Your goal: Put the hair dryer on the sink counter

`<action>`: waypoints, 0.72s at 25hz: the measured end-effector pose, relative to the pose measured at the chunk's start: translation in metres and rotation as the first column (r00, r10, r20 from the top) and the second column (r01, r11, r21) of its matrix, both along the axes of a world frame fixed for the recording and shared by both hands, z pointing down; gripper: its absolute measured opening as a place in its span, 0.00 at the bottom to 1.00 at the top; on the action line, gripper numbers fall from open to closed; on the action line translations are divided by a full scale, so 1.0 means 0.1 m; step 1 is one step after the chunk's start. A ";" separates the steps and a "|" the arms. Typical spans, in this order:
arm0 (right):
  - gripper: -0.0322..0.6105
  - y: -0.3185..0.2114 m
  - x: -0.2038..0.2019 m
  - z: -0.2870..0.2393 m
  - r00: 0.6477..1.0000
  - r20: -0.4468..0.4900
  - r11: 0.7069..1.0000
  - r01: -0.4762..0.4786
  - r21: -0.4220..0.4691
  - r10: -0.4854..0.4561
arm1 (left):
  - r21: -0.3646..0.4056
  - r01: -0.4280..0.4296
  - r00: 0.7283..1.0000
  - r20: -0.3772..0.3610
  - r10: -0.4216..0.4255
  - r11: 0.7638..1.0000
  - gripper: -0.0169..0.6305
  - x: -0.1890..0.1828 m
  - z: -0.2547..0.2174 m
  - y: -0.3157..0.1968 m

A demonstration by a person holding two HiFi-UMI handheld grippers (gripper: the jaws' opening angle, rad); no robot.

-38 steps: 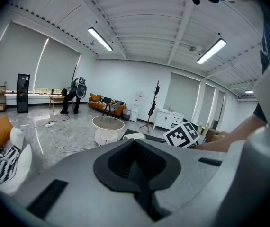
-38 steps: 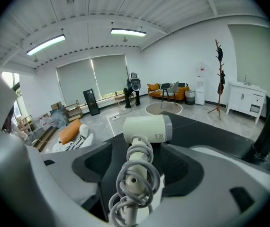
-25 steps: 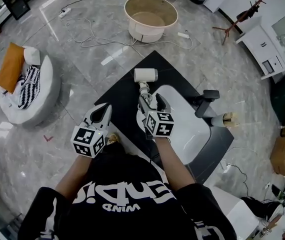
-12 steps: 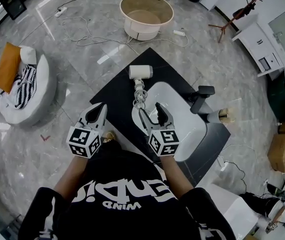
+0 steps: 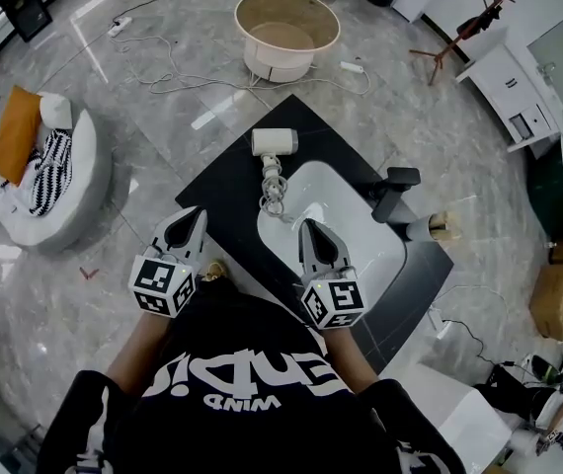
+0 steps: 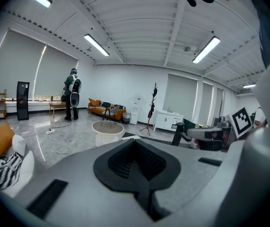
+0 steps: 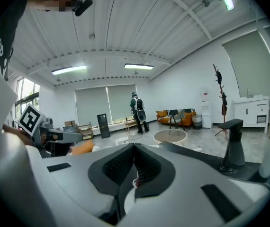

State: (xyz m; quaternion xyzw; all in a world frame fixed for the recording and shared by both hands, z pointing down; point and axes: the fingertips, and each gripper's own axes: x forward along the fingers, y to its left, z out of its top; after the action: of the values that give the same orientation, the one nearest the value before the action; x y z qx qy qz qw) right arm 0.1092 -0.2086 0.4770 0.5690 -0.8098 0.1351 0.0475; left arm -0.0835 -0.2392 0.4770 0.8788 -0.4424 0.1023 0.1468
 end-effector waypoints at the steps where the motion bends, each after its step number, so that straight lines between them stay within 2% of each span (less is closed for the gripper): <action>1: 0.09 0.02 0.01 -0.01 1.000 0.000 1.000 -0.004 0.008 0.004 | 0.006 0.002 1.000 0.002 -0.002 1.000 0.04 -0.01 0.00 0.01; 18: 0.09 -0.01 0.00 0.12 1.000 0.007 0.999 -0.024 0.022 0.023 | 0.038 0.025 1.000 -0.007 -0.024 0.999 0.04 0.03 0.01 0.03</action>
State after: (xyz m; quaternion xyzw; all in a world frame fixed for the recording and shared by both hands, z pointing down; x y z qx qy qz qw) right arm 0.1096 -0.2096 0.4887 0.5784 -0.8047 0.1286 0.0368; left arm -0.0801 -0.2367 0.4776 0.8763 -0.4546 0.0890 0.1325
